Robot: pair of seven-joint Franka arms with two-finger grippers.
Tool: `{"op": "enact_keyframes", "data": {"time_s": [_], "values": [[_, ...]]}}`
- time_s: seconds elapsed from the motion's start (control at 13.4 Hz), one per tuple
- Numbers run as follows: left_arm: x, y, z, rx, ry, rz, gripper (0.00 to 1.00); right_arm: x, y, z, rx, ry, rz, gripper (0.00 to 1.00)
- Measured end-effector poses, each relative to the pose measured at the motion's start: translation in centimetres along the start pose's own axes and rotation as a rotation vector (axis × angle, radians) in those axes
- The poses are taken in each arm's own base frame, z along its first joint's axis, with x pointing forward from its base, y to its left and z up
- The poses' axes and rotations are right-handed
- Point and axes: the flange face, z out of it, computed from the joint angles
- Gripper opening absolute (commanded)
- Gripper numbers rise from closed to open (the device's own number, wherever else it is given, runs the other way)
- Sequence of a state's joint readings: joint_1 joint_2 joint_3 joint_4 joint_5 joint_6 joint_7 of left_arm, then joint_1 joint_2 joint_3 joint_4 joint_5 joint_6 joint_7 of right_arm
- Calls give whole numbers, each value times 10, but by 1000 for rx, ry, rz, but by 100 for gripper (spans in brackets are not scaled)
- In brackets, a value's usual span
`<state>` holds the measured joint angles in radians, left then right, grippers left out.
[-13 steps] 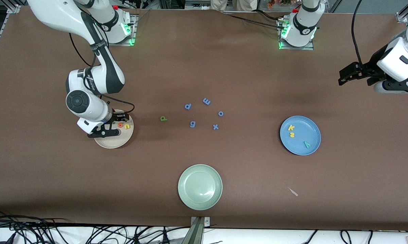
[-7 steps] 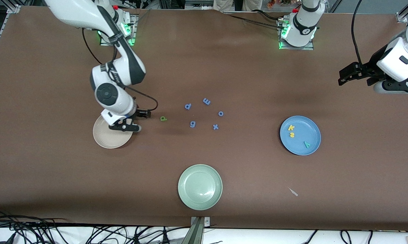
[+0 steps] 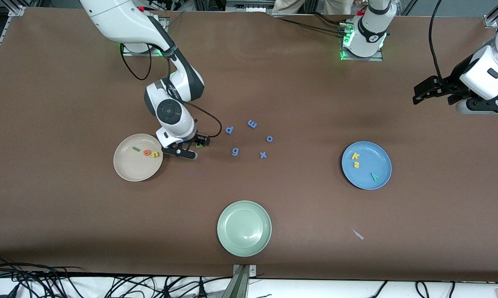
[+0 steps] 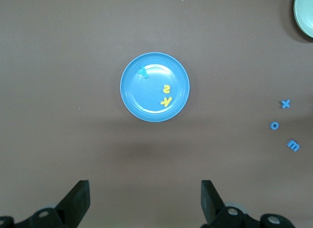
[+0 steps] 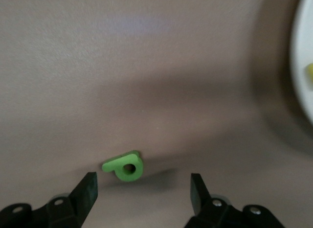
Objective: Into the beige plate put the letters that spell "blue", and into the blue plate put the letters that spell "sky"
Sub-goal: 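Grasp the green p letter with the right gripper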
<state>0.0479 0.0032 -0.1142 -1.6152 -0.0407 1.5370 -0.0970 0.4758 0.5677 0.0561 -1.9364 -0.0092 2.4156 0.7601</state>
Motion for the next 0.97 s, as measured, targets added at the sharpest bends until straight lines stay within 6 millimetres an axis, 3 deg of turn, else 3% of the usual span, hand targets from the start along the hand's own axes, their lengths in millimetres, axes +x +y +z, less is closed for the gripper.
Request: {"op": "enact_keyframes", "data": {"time_s": [0.3, 0.74, 0.97], "values": [[0, 0, 0, 0, 0, 0, 100, 2, -2, 6, 11, 10, 7, 85], [0, 2, 0, 4, 0, 5, 100, -1, -5, 8, 16, 15, 0, 67], [0, 3, 0, 4, 0, 5, 100, -1, -6, 8, 16, 16, -1, 53]]}}
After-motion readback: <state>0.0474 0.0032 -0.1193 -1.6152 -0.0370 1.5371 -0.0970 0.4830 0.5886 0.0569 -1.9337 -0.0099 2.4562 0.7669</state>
